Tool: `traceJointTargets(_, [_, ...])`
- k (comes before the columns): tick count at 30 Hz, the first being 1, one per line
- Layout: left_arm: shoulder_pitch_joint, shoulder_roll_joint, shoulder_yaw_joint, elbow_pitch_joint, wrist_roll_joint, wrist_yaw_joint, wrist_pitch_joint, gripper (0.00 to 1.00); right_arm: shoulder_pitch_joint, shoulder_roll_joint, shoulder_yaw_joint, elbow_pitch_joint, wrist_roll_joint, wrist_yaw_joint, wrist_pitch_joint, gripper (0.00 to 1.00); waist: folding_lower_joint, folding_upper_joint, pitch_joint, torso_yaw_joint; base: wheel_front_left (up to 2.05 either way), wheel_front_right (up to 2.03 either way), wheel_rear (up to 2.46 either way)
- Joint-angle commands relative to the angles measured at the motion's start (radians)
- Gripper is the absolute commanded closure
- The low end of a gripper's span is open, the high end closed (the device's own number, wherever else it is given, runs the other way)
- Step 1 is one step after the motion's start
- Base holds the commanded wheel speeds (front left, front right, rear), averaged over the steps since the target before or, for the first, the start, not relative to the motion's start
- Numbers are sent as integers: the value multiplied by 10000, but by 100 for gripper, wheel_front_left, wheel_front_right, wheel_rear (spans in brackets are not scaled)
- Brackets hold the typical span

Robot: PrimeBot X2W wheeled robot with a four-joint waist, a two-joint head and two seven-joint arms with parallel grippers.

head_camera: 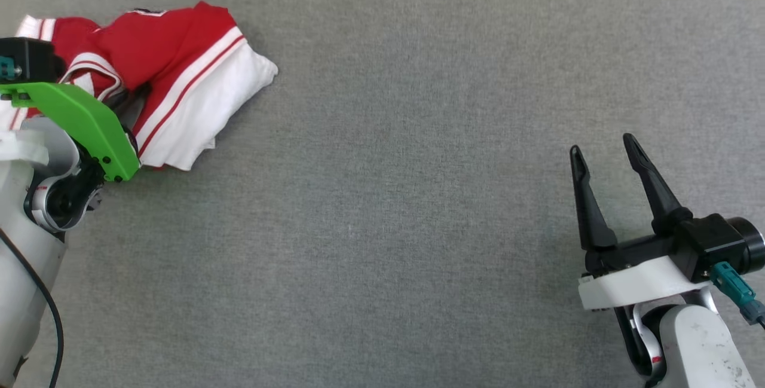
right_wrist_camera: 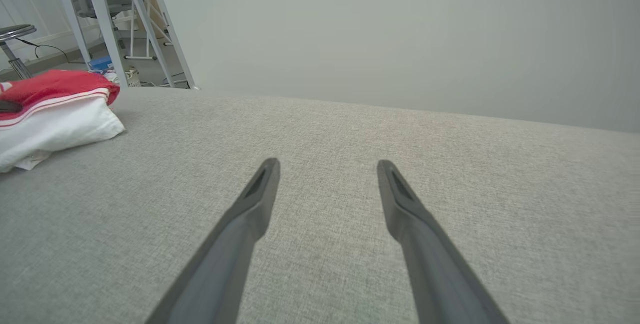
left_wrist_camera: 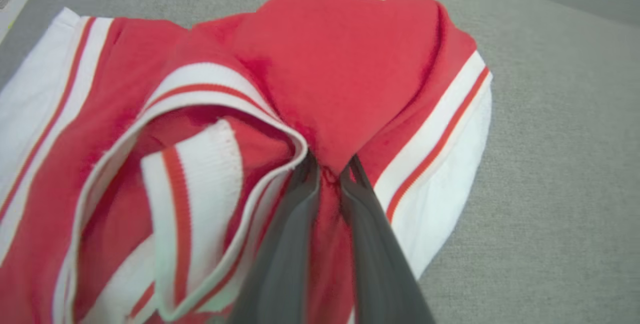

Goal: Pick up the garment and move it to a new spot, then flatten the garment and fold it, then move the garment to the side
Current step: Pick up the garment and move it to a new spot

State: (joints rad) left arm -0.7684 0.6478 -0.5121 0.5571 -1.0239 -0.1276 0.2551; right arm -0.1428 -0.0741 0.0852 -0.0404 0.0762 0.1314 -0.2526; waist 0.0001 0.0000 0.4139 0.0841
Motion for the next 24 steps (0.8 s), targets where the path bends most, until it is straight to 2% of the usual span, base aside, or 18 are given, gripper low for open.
traceJointTargets(1, [126, 9, 48, -108, 165, -30, -283, 100, 130, 28, -86, 65, 47, -7, -92, 0, -1, 0, -761, 146, 0, 0, 0])
traceJointTargets(7, [280, -197, 186, -744, 325, 238, -1109, 100, 530, 116, -389, 268, 67, -7, -92, 0, -1, 0, -1736, 255, 0, 0, 0])
traceJointTargets(14, [646, -670, -36, -1959, 761, 1147, -1569, 100, 968, 194, -740, 380, 121, -7, -92, 0, -1, 0, -2697, 140, 0, 0, 0])
traceJointTargets(19, [863, -1393, -623, -2749, 995, 1498, -1467, 100, 1208, 218, -996, 404, 129, -7, -92, 0, -1, 0, -3120, -85, 0, 0, 0])
traceJointTargets(24, [1069, -2573, -1328, -3028, 1196, 1798, -1589, 100, 1315, 229, -1281, 351, 120, -7, -92, 0, -1, 0, -3263, -501, 0, 0, 0])
